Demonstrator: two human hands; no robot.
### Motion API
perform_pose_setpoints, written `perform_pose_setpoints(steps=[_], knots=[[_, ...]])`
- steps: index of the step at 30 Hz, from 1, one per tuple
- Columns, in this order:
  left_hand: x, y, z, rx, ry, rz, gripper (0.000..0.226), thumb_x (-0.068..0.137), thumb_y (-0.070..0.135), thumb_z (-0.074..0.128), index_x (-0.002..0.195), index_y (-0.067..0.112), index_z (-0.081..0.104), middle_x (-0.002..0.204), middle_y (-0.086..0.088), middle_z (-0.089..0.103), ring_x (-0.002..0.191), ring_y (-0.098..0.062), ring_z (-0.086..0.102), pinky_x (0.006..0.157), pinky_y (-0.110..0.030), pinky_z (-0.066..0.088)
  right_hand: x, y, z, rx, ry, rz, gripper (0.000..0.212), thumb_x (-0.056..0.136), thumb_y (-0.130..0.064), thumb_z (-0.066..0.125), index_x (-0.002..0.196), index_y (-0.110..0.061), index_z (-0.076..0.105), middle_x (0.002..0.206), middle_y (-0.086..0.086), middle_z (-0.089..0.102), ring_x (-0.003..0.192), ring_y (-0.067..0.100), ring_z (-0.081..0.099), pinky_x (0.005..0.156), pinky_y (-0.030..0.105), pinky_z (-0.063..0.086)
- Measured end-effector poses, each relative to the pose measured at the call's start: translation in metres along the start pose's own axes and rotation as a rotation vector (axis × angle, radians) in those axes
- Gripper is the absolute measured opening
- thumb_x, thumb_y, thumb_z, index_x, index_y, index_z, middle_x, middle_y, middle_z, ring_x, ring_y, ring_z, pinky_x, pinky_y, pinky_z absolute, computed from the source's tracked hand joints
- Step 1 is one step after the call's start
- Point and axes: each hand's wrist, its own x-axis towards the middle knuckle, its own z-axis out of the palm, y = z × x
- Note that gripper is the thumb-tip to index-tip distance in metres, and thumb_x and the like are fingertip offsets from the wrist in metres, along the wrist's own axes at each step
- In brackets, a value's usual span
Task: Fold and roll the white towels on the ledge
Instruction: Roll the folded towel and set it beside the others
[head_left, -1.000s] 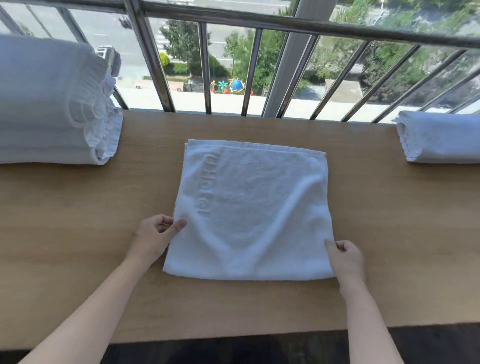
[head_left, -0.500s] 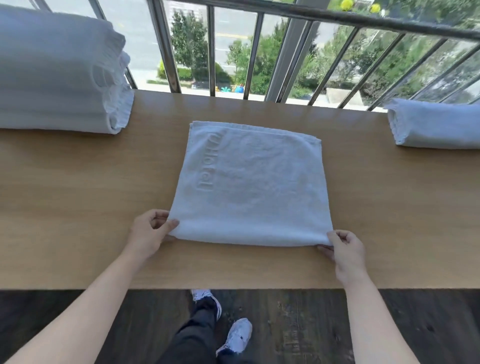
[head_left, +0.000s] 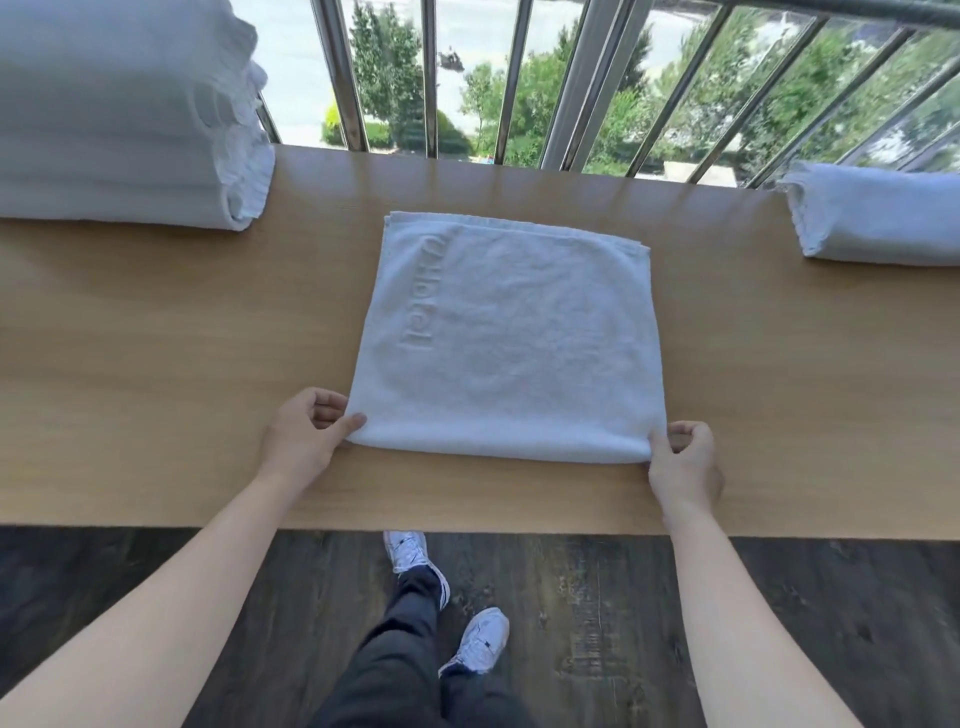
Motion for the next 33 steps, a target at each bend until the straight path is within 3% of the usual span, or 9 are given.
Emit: perform_pose_setpoints(steps=[4, 7, 11, 16, 20, 24, 26, 30, 33], knots=[[0.008, 0.015, 0.006, 0.162, 0.078, 0.111, 0.029, 0.078, 0.031, 0.086, 0.092, 0.022, 0.061, 0.093, 0.007, 0.059, 0.081, -0.012, 0.058, 0.065, -0.022, 0.041, 0.004, -0.025, 0.003, -0.353, 0.043, -0.016, 0.042, 0.093, -0.017, 0.059, 0.133, -0.015, 0.048, 0.135, 0.013, 0.048, 0.117, 0.035, 0.049, 0.100, 0.047, 0.038], [0.022, 0.032, 0.029, 0.256, 0.095, 0.321, 0.028, 0.079, 0.028, 0.084, 0.091, 0.021, 0.060, 0.093, 0.008, 0.052, 0.092, -0.022, 0.053, 0.076, -0.033, 0.040, -0.004, -0.061, 0.027, -0.467, 0.048, -0.232, 0.045, 0.091, -0.013, 0.052, 0.136, -0.017, 0.049, 0.138, 0.009, 0.048, 0.128, 0.031, 0.043, 0.104, 0.046, 0.029], [0.045, 0.058, 0.074, 0.447, -0.024, 0.587, 0.028, 0.086, 0.024, 0.078, 0.110, 0.014, 0.069, 0.127, -0.006, 0.061, 0.121, -0.028, 0.055, 0.105, -0.044, 0.041, -0.029, -0.097, 0.085, -0.475, -0.154, -0.606, 0.043, 0.097, -0.021, 0.050, 0.140, -0.019, 0.049, 0.144, 0.006, 0.047, 0.138, 0.028, 0.038, 0.113, 0.048, 0.024], [0.056, 0.067, 0.118, 0.609, -0.154, 0.798, 0.048, 0.102, 0.025, 0.049, 0.147, 0.011, 0.047, 0.160, -0.007, 0.037, 0.151, -0.025, 0.027, 0.122, -0.046, 0.022, -0.036, -0.107, 0.134, -0.542, -0.254, -0.778, 0.051, 0.102, -0.030, 0.039, 0.153, -0.021, 0.037, 0.163, 0.003, 0.026, 0.152, 0.025, 0.016, 0.123, 0.046, 0.003], [0.061, 0.059, 0.120, 0.811, -0.177, 0.776, 0.062, 0.101, 0.040, 0.030, 0.159, 0.020, 0.024, 0.168, 0.002, 0.012, 0.156, -0.019, 0.004, 0.126, -0.044, 0.009, -0.007, -0.080, 0.118, -0.693, -0.236, -0.738, 0.060, 0.102, -0.051, 0.021, 0.159, -0.037, 0.008, 0.167, -0.007, -0.003, 0.153, 0.014, -0.007, 0.123, 0.043, -0.007], [0.061, 0.065, 0.121, 0.855, -0.189, 0.769, 0.064, 0.099, 0.041, 0.033, 0.159, 0.021, 0.024, 0.169, 0.002, 0.010, 0.156, -0.023, 0.003, 0.125, -0.047, 0.008, 0.036, -0.057, 0.075, -0.696, -0.131, -0.412, 0.063, 0.098, -0.058, 0.007, 0.157, -0.039, -0.005, 0.167, -0.007, -0.008, 0.152, 0.013, -0.012, 0.123, 0.042, -0.007], [0.058, 0.071, 0.125, 0.855, -0.179, 0.720, 0.067, 0.097, 0.047, 0.033, 0.158, 0.020, 0.028, 0.169, 0.001, 0.012, 0.156, -0.027, 0.002, 0.125, -0.050, 0.006, 0.051, -0.056, 0.063, -0.665, -0.078, -0.313, 0.067, 0.097, -0.055, 0.006, 0.159, -0.032, 0.000, 0.168, 0.000, -0.001, 0.154, 0.019, -0.005, 0.123, 0.045, -0.006], [0.056, 0.104, 0.157, 0.721, -0.124, 0.655, 0.057, 0.095, 0.049, 0.039, 0.139, 0.012, 0.046, 0.159, -0.010, 0.032, 0.153, -0.040, 0.011, 0.123, -0.056, 0.007, 0.062, -0.097, 0.088, -0.579, -0.075, -0.555, 0.060, 0.102, -0.038, 0.022, 0.159, -0.020, 0.016, 0.167, 0.003, 0.008, 0.154, 0.022, 0.002, 0.124, 0.045, -0.004], [0.062, 0.123, 0.183, 0.765, -0.165, 0.700, 0.061, 0.100, 0.043, 0.031, 0.153, 0.012, 0.038, 0.166, -0.009, 0.020, 0.154, -0.037, 0.006, 0.124, -0.052, 0.006, 0.081, -0.128, 0.114, -0.540, -0.242, -0.738, 0.057, 0.102, -0.028, 0.028, 0.159, -0.026, 0.018, 0.167, -0.002, 0.006, 0.154, 0.021, 0.001, 0.124, 0.043, -0.006]])
